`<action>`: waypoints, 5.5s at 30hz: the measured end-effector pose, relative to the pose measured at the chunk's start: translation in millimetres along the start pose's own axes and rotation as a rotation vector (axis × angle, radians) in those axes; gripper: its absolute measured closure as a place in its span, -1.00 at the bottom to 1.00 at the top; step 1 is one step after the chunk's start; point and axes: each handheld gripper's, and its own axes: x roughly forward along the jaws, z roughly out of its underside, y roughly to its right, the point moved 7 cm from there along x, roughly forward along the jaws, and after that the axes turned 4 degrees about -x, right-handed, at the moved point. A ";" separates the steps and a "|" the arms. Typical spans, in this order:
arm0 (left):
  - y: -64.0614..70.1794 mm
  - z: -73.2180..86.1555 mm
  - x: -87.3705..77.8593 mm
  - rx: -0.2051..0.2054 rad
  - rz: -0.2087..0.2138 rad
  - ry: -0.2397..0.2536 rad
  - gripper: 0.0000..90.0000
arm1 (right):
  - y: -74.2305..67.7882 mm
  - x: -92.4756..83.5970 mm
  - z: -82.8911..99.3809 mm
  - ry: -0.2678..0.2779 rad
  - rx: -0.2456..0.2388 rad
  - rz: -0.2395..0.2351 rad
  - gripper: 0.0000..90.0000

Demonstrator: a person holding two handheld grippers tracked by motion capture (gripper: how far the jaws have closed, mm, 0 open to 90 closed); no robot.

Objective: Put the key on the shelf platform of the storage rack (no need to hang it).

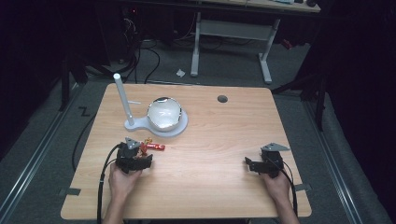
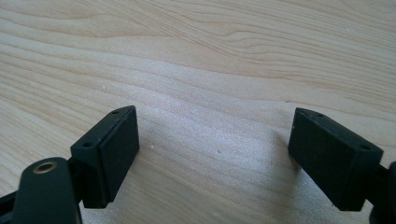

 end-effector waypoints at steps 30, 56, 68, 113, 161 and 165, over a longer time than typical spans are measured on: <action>1.7 -5.9 0.9 -0.029 0.004 0.017 0.06 | 0.0 0.0 0.0 0.000 -0.001 0.000 -0.64; 54.3 -50.0 -54.4 -0.136 0.124 0.009 0.07 | 0.0 0.0 -0.1 0.001 -0.003 0.000 -0.64; 80.1 -71.0 -79.2 -0.154 0.200 -0.001 0.08 | 0.0 0.1 -0.1 0.001 -0.003 -0.001 -0.64; 158.5 -106.4 -80.5 -0.223 0.304 -0.057 0.08 | -0.1 0.1 -0.1 0.001 -0.003 -0.001 -0.64; 181.6 -65.0 10.7 -0.180 0.194 -0.004 0.07 | -0.1 0.0 0.0 0.000 -0.001 -0.001 -0.64; 179.2 -59.6 17.9 -0.190 0.179 -0.016 0.07 | -0.1 0.0 0.0 0.000 -0.001 -0.001 -0.64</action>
